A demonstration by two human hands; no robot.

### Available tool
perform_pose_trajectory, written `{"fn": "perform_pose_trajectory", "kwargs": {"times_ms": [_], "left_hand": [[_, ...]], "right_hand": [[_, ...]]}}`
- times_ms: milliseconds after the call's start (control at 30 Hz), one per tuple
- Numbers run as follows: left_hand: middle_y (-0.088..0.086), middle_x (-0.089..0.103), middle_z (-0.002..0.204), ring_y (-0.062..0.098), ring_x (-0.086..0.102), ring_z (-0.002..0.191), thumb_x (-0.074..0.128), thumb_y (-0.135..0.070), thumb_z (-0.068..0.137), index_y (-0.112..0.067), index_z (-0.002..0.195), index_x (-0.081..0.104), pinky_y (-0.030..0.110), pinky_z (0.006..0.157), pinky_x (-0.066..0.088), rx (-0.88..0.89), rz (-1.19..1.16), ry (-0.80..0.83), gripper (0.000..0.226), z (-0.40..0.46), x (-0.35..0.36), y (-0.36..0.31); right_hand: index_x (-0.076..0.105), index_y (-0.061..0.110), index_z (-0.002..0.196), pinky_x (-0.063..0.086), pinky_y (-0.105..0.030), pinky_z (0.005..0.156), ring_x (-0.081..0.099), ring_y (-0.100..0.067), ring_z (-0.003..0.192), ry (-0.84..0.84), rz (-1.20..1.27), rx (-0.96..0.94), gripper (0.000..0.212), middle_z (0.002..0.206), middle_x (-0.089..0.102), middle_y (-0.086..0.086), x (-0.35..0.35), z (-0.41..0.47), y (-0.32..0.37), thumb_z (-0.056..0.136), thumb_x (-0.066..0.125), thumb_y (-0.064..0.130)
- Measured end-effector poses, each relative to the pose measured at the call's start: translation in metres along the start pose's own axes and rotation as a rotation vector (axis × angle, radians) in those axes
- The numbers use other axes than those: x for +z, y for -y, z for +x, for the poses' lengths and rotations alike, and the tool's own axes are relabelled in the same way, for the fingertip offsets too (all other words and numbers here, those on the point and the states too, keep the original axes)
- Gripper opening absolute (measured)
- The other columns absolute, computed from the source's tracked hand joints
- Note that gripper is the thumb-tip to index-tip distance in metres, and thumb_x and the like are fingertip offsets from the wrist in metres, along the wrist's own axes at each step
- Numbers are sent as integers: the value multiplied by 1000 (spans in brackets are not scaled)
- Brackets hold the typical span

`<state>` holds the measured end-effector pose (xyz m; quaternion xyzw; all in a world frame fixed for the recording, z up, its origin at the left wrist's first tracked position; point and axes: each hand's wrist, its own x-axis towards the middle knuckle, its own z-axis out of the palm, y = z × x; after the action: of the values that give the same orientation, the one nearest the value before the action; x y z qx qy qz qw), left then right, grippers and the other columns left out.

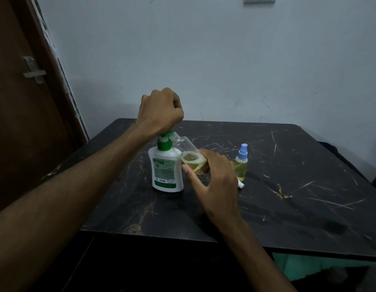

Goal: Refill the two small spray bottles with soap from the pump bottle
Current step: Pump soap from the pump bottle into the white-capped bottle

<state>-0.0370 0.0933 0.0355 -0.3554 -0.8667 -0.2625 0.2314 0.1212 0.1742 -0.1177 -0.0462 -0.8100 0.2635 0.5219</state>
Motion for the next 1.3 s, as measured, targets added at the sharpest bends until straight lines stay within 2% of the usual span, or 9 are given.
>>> {"fn": "perform_pose_trajectory", "kwargs": {"times_ms": [433, 1300], "left_hand": [[-1, 78, 85, 19, 71, 80, 63, -14, 79, -16, 88, 82, 52, 94, 58, -9, -20, 5, 22, 0, 0, 1], [-2, 77, 80, 19, 69, 78, 61, -13, 74, -16, 84, 81, 53, 93, 57, -21, -2, -8, 23, 0, 1, 1]], "right_hand": [[67, 18, 123, 47, -36, 85, 56, -9, 87, 5, -10, -2, 38, 103, 67, 9, -1, 0, 1, 95, 72, 43], [66, 18, 123, 47, -37, 85, 57, -10, 89, 0, 1, 2, 38, 104, 67, 8, 1, 0, 1, 96, 71, 45]]}}
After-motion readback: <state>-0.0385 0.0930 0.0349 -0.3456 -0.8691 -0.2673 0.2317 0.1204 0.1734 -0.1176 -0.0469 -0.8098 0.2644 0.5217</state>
